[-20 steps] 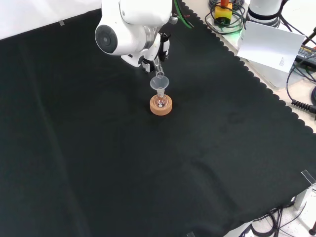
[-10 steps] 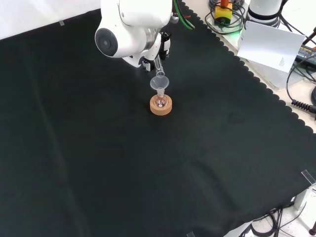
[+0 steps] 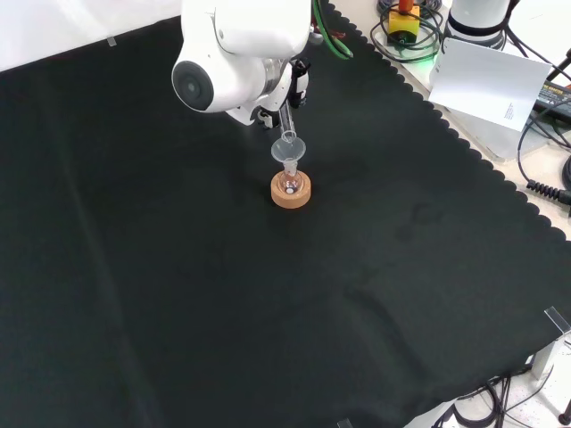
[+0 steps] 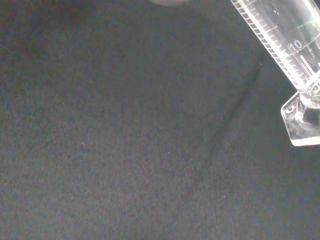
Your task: Pour the water from the graduated cylinder into the round-bottom flask.
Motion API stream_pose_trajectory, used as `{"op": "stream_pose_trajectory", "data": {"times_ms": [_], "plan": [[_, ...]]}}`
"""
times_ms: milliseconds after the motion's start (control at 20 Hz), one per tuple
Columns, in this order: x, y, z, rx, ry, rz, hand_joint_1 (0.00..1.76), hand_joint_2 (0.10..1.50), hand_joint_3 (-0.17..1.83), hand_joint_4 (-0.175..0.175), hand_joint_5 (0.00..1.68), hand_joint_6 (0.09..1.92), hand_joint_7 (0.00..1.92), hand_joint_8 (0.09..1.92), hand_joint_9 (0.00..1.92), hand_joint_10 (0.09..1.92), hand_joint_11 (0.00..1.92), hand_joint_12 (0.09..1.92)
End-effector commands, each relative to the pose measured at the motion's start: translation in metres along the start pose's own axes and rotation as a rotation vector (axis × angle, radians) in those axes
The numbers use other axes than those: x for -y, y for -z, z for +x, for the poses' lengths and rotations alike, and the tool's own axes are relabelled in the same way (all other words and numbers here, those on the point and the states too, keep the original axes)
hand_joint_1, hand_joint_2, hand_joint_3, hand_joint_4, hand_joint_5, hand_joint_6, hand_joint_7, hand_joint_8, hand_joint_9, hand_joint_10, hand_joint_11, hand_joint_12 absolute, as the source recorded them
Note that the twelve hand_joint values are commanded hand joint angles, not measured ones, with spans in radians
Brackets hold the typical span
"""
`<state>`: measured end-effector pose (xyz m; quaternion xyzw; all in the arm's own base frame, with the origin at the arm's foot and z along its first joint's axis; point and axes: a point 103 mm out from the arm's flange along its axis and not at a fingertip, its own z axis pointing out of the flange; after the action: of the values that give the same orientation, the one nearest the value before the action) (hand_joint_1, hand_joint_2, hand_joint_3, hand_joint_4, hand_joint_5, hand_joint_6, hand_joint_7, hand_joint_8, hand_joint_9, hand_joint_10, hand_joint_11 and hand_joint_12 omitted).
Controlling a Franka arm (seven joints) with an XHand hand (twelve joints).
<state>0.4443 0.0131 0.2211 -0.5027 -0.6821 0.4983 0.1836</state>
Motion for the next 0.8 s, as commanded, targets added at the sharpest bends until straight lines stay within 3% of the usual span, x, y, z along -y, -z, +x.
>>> {"op": "stream_pose_trajectory", "data": {"times_ms": [50,800], "plan": [[0.0025,0.0023,0.0018,0.006,-0.021,0.028,1.37,1.1,-0.02,-0.046,0.96,0.71,1.02,0.99,1.42,0.12,1.16,0.8],[0.0056,0.0043,0.0034,0.031,-0.035,0.065,1.37,1.1,-0.02,-0.049,0.95,0.69,1.02,0.98,1.43,0.12,1.16,0.8]]}}
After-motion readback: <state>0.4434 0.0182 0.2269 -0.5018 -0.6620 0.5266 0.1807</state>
